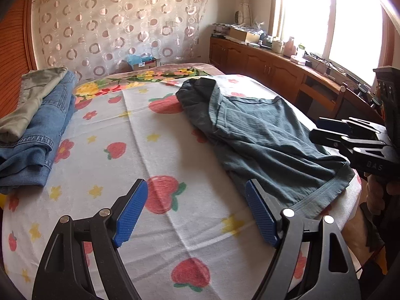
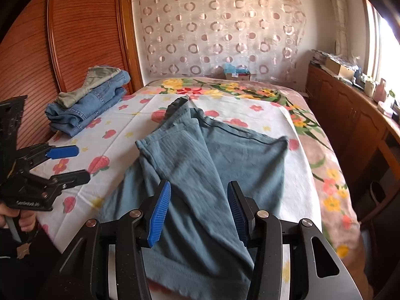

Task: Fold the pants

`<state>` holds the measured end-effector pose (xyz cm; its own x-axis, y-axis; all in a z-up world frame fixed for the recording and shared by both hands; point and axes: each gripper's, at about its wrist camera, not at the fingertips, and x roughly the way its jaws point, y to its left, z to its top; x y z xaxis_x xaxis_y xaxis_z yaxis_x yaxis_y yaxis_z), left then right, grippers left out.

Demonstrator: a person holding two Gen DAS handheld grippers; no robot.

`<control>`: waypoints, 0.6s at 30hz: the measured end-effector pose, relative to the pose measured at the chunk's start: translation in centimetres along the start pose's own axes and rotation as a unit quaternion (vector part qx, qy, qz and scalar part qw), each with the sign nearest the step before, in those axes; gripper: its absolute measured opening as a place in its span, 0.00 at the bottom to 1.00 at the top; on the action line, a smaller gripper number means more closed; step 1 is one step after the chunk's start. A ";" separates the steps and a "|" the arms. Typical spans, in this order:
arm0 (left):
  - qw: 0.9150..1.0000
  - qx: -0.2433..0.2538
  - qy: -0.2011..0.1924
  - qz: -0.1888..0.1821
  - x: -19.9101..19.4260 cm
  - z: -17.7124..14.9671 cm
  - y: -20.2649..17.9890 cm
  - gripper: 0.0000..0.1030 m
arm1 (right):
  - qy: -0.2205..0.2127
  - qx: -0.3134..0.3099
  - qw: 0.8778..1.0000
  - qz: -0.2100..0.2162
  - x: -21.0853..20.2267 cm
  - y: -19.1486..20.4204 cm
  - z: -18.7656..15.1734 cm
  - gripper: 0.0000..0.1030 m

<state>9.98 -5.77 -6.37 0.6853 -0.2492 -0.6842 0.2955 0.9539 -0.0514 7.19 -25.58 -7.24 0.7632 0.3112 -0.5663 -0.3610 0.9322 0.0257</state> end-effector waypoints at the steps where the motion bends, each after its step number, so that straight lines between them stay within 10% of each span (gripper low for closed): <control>1: 1.000 -0.001 0.000 0.000 -0.1 -0.1 0.0 0.79 | 0.002 -0.004 1.000 0.000 0.4 0.2 0.3 0.48; 11: 1.000 -0.018 -0.002 0.008 -0.1 -0.2 1.7 0.79 | 0.013 -0.044 0.998 0.046 3.4 2.0 2.4 0.47; 18: 1.000 -0.024 -0.002 0.010 -0.2 -0.4 2.4 0.79 | 0.046 -0.062 0.993 0.084 6.5 2.6 4.0 0.29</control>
<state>10.25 -3.32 -6.67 0.6936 -0.2297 -0.6828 0.2484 0.9659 -0.0726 13.33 -20.43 -7.55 0.6357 0.4375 -0.6360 -0.5471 0.8366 0.0286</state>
